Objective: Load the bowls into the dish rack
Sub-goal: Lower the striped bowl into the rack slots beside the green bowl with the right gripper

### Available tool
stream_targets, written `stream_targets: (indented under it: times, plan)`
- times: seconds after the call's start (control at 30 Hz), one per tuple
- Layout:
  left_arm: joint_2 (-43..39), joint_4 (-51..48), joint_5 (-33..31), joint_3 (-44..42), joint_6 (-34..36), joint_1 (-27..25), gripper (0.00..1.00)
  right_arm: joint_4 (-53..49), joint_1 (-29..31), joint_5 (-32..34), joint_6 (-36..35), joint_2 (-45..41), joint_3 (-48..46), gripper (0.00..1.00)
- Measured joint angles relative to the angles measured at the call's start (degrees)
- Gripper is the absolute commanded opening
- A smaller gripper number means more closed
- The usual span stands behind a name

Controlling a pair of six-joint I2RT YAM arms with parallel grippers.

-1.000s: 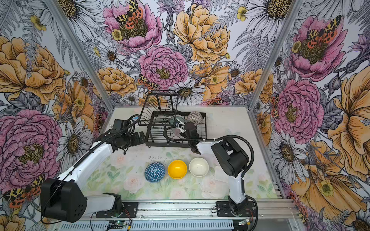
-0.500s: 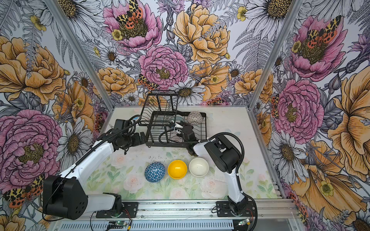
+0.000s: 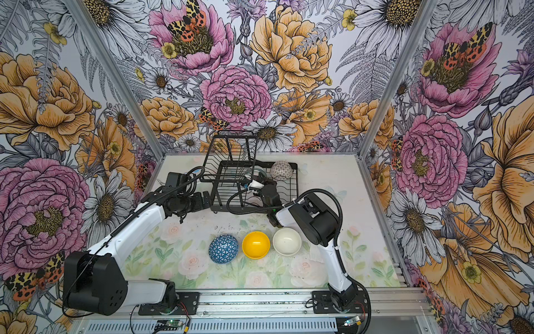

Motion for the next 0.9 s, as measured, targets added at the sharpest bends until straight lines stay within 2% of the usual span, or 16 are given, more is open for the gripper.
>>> stream_targets:
  times: [0.27,0.9]
  plan:
    - [0.0,0.0,0.2,0.0,0.0,0.0,0.99,0.8,0.3,0.2,-2.8,0.7,0.0,0.0]
    - [0.0,0.0,0.6,0.0,0.0,0.0,0.99,0.3,0.6,-1.1,-1.6,-0.1,-2.8,0.0]
